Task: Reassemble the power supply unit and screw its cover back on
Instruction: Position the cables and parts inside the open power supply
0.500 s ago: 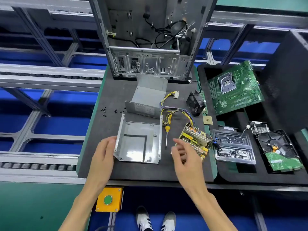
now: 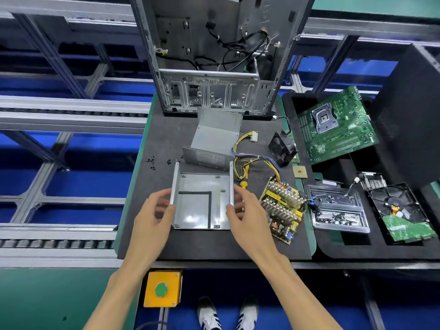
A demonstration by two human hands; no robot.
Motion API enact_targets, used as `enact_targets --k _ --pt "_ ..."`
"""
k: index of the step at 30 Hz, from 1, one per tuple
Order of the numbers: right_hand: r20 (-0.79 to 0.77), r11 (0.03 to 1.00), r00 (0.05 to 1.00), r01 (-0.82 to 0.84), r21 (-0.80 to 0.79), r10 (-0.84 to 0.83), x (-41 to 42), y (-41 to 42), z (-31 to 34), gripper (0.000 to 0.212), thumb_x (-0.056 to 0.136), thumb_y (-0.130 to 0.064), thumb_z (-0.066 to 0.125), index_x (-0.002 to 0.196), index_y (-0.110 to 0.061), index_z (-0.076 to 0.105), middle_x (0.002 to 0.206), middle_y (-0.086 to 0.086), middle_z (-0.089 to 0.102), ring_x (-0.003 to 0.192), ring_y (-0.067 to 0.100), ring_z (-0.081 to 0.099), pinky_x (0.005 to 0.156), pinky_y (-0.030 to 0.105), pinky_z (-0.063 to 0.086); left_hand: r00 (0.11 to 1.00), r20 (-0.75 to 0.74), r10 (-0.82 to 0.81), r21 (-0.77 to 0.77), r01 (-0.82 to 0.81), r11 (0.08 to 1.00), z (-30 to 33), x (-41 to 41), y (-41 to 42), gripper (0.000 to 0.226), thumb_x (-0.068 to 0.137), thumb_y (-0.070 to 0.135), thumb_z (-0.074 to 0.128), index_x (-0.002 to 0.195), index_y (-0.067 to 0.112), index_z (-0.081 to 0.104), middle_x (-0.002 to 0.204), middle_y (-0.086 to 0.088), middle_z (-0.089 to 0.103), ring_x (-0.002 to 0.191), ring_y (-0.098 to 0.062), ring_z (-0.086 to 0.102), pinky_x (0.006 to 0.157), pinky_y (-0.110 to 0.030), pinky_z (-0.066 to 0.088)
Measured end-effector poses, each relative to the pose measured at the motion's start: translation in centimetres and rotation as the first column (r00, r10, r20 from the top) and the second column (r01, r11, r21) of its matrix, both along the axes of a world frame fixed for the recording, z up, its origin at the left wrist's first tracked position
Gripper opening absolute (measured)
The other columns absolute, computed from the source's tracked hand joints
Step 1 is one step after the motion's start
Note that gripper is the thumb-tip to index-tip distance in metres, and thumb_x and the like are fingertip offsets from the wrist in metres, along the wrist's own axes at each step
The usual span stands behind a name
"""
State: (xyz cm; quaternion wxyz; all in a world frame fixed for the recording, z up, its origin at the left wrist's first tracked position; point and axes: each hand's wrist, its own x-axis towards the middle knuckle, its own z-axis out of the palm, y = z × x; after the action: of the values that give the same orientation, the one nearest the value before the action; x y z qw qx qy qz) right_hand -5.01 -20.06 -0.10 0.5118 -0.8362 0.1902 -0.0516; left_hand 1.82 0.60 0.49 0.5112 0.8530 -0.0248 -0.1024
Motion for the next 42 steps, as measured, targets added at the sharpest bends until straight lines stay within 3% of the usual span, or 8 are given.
enact_targets --k 4,7,12,17,22,25,35,42 --pt "-0.049 0.997 0.997 -0.060 -0.041 0.058 0.3 -0.9 0.0 0.044 0.102 -0.027 0.056 0.145 -0.031 0.045 0.111 -0.016 0.052 0.095 -0.003 0.056 0.074 0.017 0.049 0.999 0.036 0.006 0.075 -0.009 0.997 0.6 0.2 -0.6 0.031 0.099 0.016 0.060 0.124 0.034 0.054 0.107 0.011 0.060 0.095 0.002 0.059 0.078 -0.024 0.052" --pt "-0.023 0.987 0.997 -0.071 -0.143 0.068 0.1 -2.0 0.6 0.035 0.101 -0.036 0.059 0.136 -0.032 0.054 0.105 -0.017 0.055 0.091 0.001 0.058 0.079 0.028 0.053 0.982 0.179 0.053 0.138 -0.079 0.987 2.0 -0.1 -2.0 0.030 0.098 0.016 0.061 0.123 0.031 0.053 0.113 0.005 0.054 0.102 -0.010 0.056 0.086 -0.032 0.049" --pt "0.116 0.942 0.993 0.017 -0.335 0.023 -1.0 -5.9 2.1 0.027 0.096 -0.031 0.067 0.123 -0.025 0.062 0.104 -0.014 0.056 0.098 0.005 0.050 0.085 0.013 0.038 0.933 0.348 -0.086 0.097 0.056 0.994 5.1 -1.3 -6.6 0.027 0.097 0.015 0.063 0.118 0.030 0.055 0.107 0.011 0.054 0.101 -0.005 0.053 0.087 -0.019 0.042" --pt "-0.035 0.901 0.999 0.021 -0.433 -0.040 -2.2 -10.3 2.5 0.060 0.089 -0.044 0.075 0.140 -0.022 0.053 0.127 -0.005 0.052 0.122 0.016 0.041 0.106 0.037 0.038 0.860 0.318 -0.398 0.130 0.377 0.917 5.7 -2.6 -13.0 0.032 0.095 0.021 0.063 0.126 0.025 0.057 0.114 0.018 0.053 0.111 0.001 0.051 0.093 -0.011 0.038" --pt "-0.280 0.853 0.959 -0.183 -0.490 0.045 -3.0 -12.1 1.2 0.101 0.077 -0.071 0.060 0.158 -0.021 0.026 0.151 -0.005 0.037 0.141 0.018 0.029 0.113 0.037 0.024 0.807 0.171 -0.565 0.227 0.526 0.820 4.2 -2.4 -17.1 0.046 0.095 0.020 0.063 0.137 0.030 0.047 0.131 0.017 0.047 0.124 0.000 0.045 0.102 -0.025 0.042" --pt "-0.311 0.835 0.948 -0.223 -0.503 0.066 -3.1 -11.9 -0.2 0.098 0.082 -0.063 0.065 0.159 -0.021 0.021 0.153 -0.004 0.035 0.142 0.019 0.027 0.113 0.035 0.023 0.807 0.098 -0.583 0.262 0.544 0.797 3.3 -2.3 -17.9 0.046 0.096 0.019 0.062 0.138 0.029 0.045 0.131 0.015 0.047 0.126 -0.003 0.045 0.105 -0.029 0.043" --pt "-0.253 0.852 0.963 -0.209 -0.481 0.093 -2.2 -13.3 -0.8 0.080 0.083 -0.047 0.079 0.150 -0.026 0.039 0.144 -0.007 0.049 0.133 0.017 0.037 0.109 0.029 0.027 0.827 0.025 -0.561 0.308 0.528 0.792 2.1 -2.8 -17.4 0.041 0.096 0.020 0.061 0.133 0.030 0.048 0.128 0.014 0.050 0.122 -0.006 0.050 0.099 -0.035 0.046" --pt "-0.211 0.861 0.973 -0.189 -0.473 0.098 -3.0 -13.8 0.3 0.073 0.083 -0.038 0.082 0.146 -0.028 0.047 0.139 -0.011 0.057 0.129 0.014 0.044 0.104 0.029 0.038 0.881 0.159 -0.446 0.294 0.389 0.873 2.9 -3.0 -16.2 0.031 0.096 0.020 0.060 0.124 0.033 0.057 0.115 0.023 0.053 0.108 0.002 0.051 0.089 -0.026 0.045"
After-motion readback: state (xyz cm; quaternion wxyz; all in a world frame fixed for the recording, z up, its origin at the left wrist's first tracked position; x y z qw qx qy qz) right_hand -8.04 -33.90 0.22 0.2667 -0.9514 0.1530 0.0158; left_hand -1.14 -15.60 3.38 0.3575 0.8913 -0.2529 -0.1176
